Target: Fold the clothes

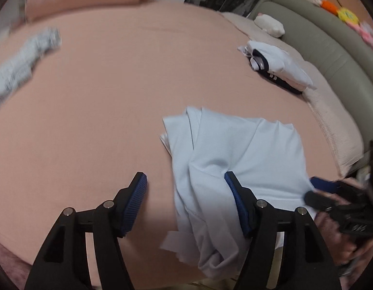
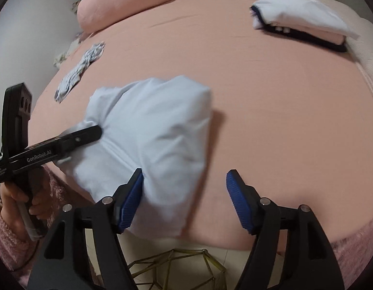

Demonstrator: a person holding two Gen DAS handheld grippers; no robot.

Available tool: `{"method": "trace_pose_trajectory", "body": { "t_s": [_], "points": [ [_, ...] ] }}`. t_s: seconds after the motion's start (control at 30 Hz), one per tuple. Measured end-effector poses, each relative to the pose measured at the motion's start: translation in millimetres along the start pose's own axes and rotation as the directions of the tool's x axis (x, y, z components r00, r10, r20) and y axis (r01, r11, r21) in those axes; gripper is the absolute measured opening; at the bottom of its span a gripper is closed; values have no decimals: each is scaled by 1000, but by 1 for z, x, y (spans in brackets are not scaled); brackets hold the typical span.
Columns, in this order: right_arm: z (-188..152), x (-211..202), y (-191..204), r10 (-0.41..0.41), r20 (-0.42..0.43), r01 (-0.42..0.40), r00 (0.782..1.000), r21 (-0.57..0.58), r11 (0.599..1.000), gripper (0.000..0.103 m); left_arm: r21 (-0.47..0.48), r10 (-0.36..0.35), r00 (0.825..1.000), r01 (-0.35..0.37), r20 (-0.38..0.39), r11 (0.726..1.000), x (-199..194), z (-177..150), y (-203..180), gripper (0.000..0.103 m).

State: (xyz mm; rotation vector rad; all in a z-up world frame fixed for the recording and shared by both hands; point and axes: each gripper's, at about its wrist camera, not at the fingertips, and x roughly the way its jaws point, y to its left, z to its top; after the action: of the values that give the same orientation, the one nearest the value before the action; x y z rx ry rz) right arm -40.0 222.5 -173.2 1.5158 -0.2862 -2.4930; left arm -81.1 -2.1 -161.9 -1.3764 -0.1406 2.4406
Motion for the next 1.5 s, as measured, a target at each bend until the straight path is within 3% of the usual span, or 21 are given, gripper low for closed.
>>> {"method": "trace_pose_trajectory", "body": {
  "t_s": [0.1,0.2,0.27,0.37,0.47,0.53,0.73,0.87,0.97,1.03,1.1,1.2,1.3,1.37,1.43,1.5],
  "points": [
    [-8,-15,-9,-17,32,17,999,9,1000,69,-47,10,999,-8,45,999,-13,0,6,66],
    [-13,-32,-10,-54,61,54,997,5,999,68,-95,-60,994,69,93,993,-29,-6,9,65],
    [-19,-36,-12,-17,46,16,999,5,1000,68,-74,-119,987,127,105,989,-37,-11,4,65],
    [-32,-32,-8,50,-10,-50,999,-11,999,68,-13,-113,991,114,67,993,-30,-18,-15,65],
    [-43,-19,12,4,-64,-11,998,-98,995,68,9,-46,999,46,4,999,-15,-23,-14,65],
    [-46,-10,20,-30,-79,19,996,-134,991,67,-5,-41,999,41,-16,999,-8,-22,-11,65],
    [-43,8,15,-103,-83,93,991,-110,990,67,-5,-29,999,29,-32,1000,-4,-22,-10,68],
    [-45,-1,-1,-119,-85,116,989,-36,993,67,-22,-23,999,22,-29,1000,-6,-21,-4,68],
    [-46,-8,-15,-108,-90,110,990,20,994,67,-62,-83,996,82,-15,995,-9,-21,1,68],
    [-46,-13,-16,-131,-92,133,987,15,991,67,-138,-201,978,206,48,969,-20,-19,10,67],
    [-45,-19,-15,-146,-86,148,985,11,989,67,-164,-253,963,266,95,950,-30,-17,16,67],
    [-35,-38,-13,-74,-29,75,997,33,997,67,-128,-124,991,129,46,983,-20,-18,14,67],
    [-19,-46,-6,-42,48,41,998,27,999,68,-138,-76,997,73,-14,988,-6,-21,17,68],
    [-10,-32,-1,-76,32,76,997,-23,997,68,-141,-35,999,35,6,989,-13,-19,21,68],
    [-13,-17,-4,-176,-44,172,983,-68,983,66,-152,-5,1000,9,29,988,-23,-17,28,68],
    [-14,-13,-18,-210,-79,207,975,-38,978,66,-158,-25,999,32,45,987,-26,-11,31,68]
  ]
}}
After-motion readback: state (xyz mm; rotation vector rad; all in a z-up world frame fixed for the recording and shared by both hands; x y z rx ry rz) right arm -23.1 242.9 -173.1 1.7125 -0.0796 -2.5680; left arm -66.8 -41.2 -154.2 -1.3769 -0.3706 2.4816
